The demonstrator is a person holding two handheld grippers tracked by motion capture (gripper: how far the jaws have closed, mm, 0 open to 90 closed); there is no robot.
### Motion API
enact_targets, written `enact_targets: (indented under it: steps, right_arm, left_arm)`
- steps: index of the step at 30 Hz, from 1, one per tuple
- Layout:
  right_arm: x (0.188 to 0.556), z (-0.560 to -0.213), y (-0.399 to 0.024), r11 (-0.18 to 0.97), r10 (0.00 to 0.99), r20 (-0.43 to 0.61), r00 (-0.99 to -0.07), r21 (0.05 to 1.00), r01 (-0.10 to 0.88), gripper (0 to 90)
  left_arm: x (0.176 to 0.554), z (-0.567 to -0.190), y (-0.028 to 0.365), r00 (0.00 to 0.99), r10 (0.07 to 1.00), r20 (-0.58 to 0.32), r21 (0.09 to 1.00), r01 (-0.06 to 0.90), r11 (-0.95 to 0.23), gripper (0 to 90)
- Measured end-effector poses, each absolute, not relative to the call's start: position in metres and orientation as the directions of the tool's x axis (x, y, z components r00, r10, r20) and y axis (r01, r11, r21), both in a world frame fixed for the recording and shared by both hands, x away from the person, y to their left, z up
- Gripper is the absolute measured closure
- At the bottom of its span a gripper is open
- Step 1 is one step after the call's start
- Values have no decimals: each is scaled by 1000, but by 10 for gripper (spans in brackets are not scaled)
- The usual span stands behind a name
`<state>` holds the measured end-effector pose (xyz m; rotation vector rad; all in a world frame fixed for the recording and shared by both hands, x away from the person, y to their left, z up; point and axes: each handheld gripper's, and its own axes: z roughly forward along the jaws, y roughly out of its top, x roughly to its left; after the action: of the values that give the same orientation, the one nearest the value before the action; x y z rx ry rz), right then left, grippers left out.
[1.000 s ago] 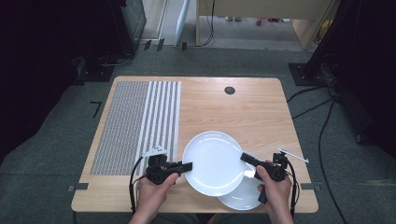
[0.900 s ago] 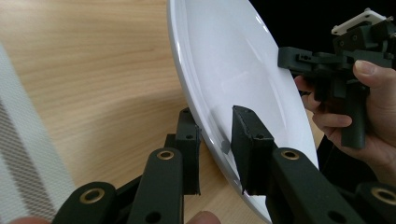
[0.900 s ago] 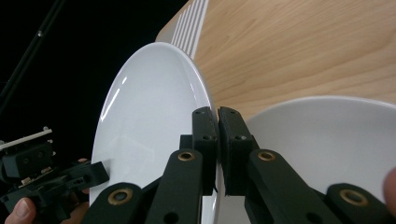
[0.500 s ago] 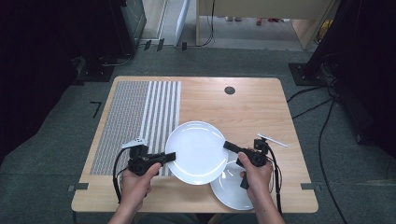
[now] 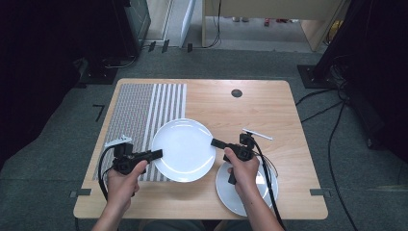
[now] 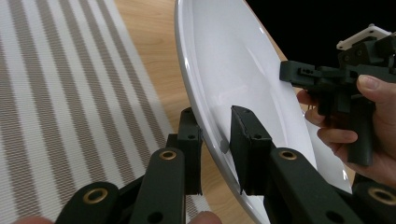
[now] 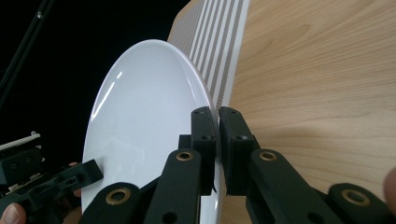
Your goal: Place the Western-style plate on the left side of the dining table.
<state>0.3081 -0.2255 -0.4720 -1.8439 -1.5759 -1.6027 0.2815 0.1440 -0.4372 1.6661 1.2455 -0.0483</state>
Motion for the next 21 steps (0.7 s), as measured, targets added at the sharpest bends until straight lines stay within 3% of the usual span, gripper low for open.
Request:
enact_targets:
  steps: [21]
  right_arm:
    - [360, -483, -146, -348, 569, 803, -178, 432, 832, 861]
  left_arm:
    - [328, -447, 214, 340, 759, -556, 640, 758, 129, 759]
